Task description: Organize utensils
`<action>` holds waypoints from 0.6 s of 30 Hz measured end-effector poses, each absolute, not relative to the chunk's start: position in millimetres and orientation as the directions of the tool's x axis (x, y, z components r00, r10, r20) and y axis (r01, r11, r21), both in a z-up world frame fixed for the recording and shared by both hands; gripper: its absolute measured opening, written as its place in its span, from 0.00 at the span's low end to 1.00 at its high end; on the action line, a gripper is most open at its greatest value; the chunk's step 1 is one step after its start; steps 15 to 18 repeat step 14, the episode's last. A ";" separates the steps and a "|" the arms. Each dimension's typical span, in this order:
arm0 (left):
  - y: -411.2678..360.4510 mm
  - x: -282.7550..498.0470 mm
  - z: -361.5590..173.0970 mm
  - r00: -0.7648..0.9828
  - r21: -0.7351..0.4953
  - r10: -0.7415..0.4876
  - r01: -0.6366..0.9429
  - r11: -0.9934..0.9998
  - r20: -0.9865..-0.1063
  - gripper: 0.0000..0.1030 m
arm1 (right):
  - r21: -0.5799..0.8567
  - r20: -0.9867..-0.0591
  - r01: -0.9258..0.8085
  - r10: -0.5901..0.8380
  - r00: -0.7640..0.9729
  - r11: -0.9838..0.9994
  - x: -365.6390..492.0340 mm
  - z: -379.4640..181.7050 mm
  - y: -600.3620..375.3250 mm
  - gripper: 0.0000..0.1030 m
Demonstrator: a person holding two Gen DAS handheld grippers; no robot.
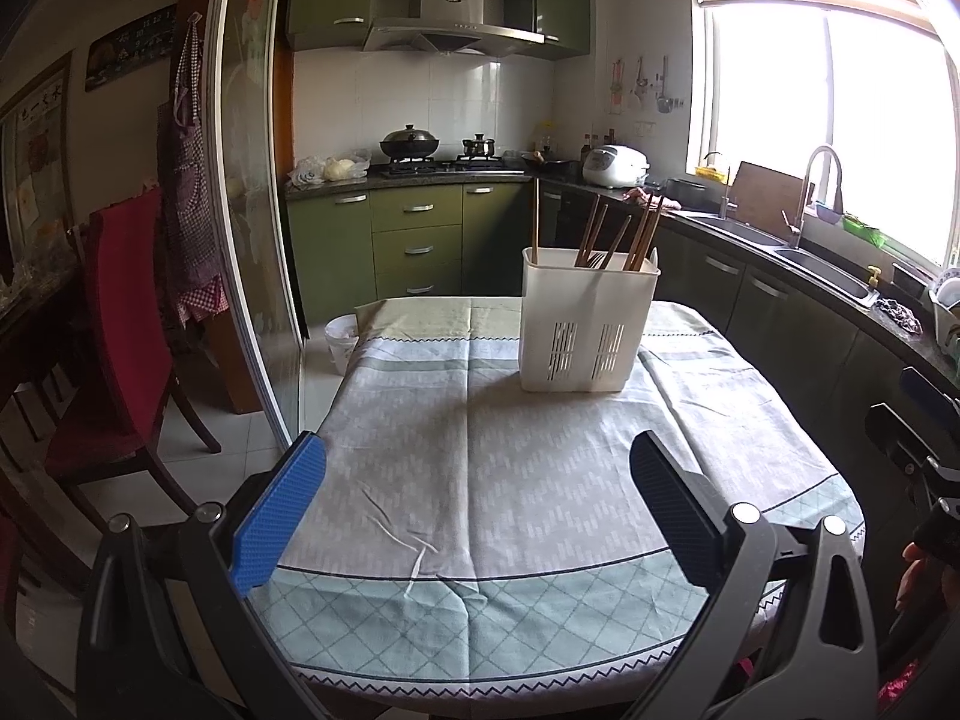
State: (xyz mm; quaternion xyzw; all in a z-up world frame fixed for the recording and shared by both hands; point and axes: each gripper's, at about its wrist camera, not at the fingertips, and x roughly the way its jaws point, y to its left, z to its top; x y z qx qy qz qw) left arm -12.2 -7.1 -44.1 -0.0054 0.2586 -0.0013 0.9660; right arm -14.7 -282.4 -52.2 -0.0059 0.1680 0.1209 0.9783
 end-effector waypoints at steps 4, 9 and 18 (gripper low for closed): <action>-5.2 -9.1 -46.4 0.857 -0.037 -0.038 0.021 0.999 -0.514 0.94 | 0.029 -0.331 -0.240 0.236 0.913 0.970 -14.3 -52.9 -282.5 0.96; -4.7 -5.1 -47.9 0.848 -0.006 0.015 -0.022 1.000 -0.530 0.94 | 0.031 -0.333 -0.239 0.235 0.913 0.971 -13.3 -55.0 -283.3 0.96; -3.3 -3.4 -48.0 0.845 -0.008 0.011 -0.018 1.000 -0.535 0.94 | 0.033 -0.342 -0.242 0.238 0.909 0.970 -10.1 -57.7 -284.1 0.96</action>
